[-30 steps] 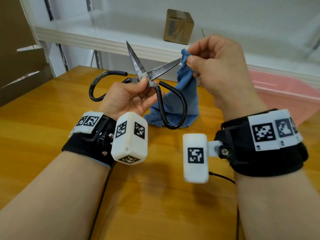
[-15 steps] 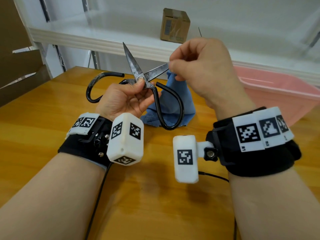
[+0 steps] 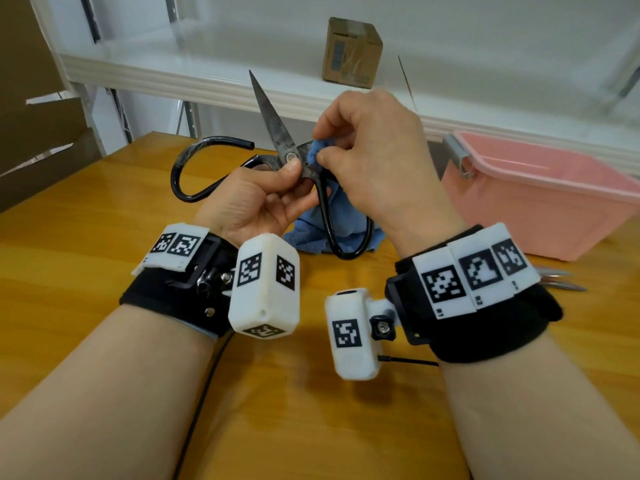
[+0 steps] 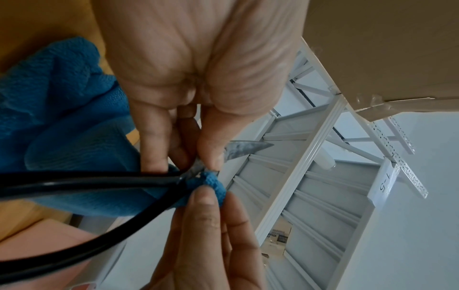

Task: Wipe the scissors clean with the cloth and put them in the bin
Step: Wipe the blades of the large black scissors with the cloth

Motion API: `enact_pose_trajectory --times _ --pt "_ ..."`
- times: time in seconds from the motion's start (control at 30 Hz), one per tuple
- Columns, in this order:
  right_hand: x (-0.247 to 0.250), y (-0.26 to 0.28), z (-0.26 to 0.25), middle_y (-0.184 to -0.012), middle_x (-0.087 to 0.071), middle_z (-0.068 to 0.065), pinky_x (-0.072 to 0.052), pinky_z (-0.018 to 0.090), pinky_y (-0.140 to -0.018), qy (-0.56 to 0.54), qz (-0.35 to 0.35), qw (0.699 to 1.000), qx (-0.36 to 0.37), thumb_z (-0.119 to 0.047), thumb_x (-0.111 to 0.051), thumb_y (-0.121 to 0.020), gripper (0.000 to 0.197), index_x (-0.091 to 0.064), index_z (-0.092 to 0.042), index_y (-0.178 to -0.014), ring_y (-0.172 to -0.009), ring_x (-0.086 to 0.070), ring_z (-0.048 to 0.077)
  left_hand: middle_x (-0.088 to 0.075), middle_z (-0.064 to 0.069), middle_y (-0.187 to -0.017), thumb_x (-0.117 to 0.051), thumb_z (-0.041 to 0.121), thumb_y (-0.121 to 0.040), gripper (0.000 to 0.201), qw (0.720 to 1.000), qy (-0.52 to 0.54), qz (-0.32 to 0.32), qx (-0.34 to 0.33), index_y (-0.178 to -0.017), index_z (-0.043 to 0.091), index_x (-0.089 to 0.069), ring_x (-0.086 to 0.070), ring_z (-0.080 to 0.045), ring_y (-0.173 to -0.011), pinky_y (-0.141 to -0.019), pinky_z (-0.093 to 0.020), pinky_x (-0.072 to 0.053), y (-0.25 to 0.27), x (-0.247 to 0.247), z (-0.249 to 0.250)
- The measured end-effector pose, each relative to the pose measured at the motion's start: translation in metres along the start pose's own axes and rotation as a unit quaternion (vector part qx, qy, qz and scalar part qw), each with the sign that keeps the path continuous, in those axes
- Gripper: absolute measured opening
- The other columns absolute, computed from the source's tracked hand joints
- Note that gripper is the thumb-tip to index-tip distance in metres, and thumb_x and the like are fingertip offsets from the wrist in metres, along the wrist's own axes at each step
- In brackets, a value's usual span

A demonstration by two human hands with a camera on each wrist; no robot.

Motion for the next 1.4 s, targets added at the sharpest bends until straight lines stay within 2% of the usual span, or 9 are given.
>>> enact_pose_trajectory --times 0.1,0.27,0.33,0.63,0.77,0.87,1.07,1.3,1.4 --pt "-0.002 0.001 -0.001 -0.095 -0.071 -0.010 -0.051 0.019 -0.081 0.017 -0.004 1.000 0.004 -0.016 -0.069 -0.086 0.016 -0.076 -0.027 -0.096 -0.087 -0.063 0.003 -0.069 -0.013 -0.092 -0.061 0.001 -0.079 0.017 1.000 -0.015 0.004 -0.001 -0.095 -0.003 -0.066 -0.066 -0.020 -0.093 -0.088 -0.042 -0.055 0.000 -0.002 -0.002" --pt "-0.013 0.005 -0.001 -0.093 -0.073 -0.007 -0.055 0.033 -0.082 0.032 -0.013 0.999 -0.003 -0.013 -0.063 -0.085 0.020 -0.075 -0.024 -0.096 -0.088 -0.066 0.010 -0.067 -0.013 -0.095 -0.061 -0.004 -0.075 0.028 0.998 -0.055 0.021 -0.003 -0.103 -0.005 -0.064 -0.067 -0.022 -0.097 -0.076 -0.034 -0.061 0.000 -0.004 -0.006" --pt "-0.016 0.006 0.000 -0.092 -0.072 -0.007 -0.055 0.034 -0.081 0.031 -0.011 0.999 -0.013 -0.012 -0.062 -0.084 0.020 -0.073 -0.024 -0.096 -0.088 -0.066 0.012 -0.067 -0.014 -0.098 -0.060 -0.006 -0.077 0.028 0.997 -0.067 0.030 -0.008 -0.105 -0.006 -0.064 -0.064 -0.026 -0.104 -0.084 -0.038 -0.059 0.000 -0.002 -0.006" --pt "-0.003 0.003 0.014 -0.095 -0.071 -0.005 -0.053 0.036 -0.086 0.056 0.002 0.997 -0.055 -0.012 -0.061 -0.086 0.018 -0.074 -0.021 -0.097 -0.094 -0.065 0.015 -0.067 -0.011 -0.080 -0.055 -0.011 -0.085 0.016 0.993 -0.110 0.041 -0.017 -0.097 -0.008 -0.064 -0.069 -0.017 -0.073 -0.071 -0.033 -0.061 0.004 -0.006 -0.005" --pt "-0.012 0.005 0.002 -0.093 -0.072 -0.007 -0.053 0.029 -0.085 0.056 -0.041 0.997 -0.032 -0.012 -0.062 -0.084 0.021 -0.076 -0.023 -0.095 -0.092 -0.066 0.011 -0.069 -0.009 -0.077 -0.054 -0.013 -0.085 0.016 0.992 -0.115 0.041 -0.021 -0.090 -0.003 -0.066 -0.070 -0.017 -0.073 -0.062 -0.027 -0.058 0.006 -0.007 -0.004" --pt "-0.007 0.004 0.009 -0.092 -0.072 -0.008 -0.054 0.030 -0.084 0.052 -0.013 0.997 -0.052 -0.012 -0.063 -0.085 0.018 -0.076 -0.022 -0.094 -0.092 -0.066 0.011 -0.070 -0.007 -0.071 -0.053 -0.013 -0.086 0.017 0.992 -0.121 0.039 -0.022 -0.085 -0.002 -0.066 -0.071 -0.016 -0.069 -0.059 -0.026 -0.058 0.007 -0.009 -0.005" --pt "-0.016 0.006 0.002 -0.094 -0.072 -0.009 -0.055 0.030 -0.085 0.053 -0.045 0.997 -0.043 -0.013 -0.064 -0.084 0.018 -0.075 -0.024 -0.094 -0.093 -0.065 0.009 -0.069 -0.008 -0.077 -0.053 -0.013 -0.085 0.017 0.992 -0.118 0.037 -0.026 -0.089 -0.003 -0.066 -0.070 -0.018 -0.074 -0.063 -0.027 -0.059 0.008 -0.008 -0.003" --pt "-0.005 0.004 0.019 -0.090 -0.070 -0.008 -0.056 0.034 -0.083 0.063 0.001 0.995 -0.079 -0.012 -0.064 -0.083 0.017 -0.075 -0.022 -0.090 -0.091 -0.065 0.011 -0.068 -0.014 -0.086 -0.054 -0.013 -0.085 0.021 0.992 -0.115 0.052 -0.011 -0.103 -0.012 -0.063 -0.070 -0.023 -0.080 -0.062 -0.027 -0.059 0.008 -0.006 -0.005" --pt "-0.008 0.006 0.008 -0.089 -0.070 -0.010 -0.057 0.035 -0.079 0.059 -0.029 0.996 -0.064 -0.017 -0.064 -0.082 0.017 -0.074 -0.029 -0.089 -0.091 -0.065 0.011 -0.069 -0.010 -0.078 -0.053 -0.013 -0.085 0.017 0.992 -0.112 0.049 -0.019 -0.092 -0.006 -0.066 -0.069 -0.020 -0.076 -0.061 -0.026 -0.058 0.009 -0.006 -0.001"
Point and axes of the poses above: each hand's wrist, its own y-axis away from the middle knuckle, its own x-axis out of the back of the hand, z = x × y, the point moved 7 cm from there along -y, towards the middle knuckle
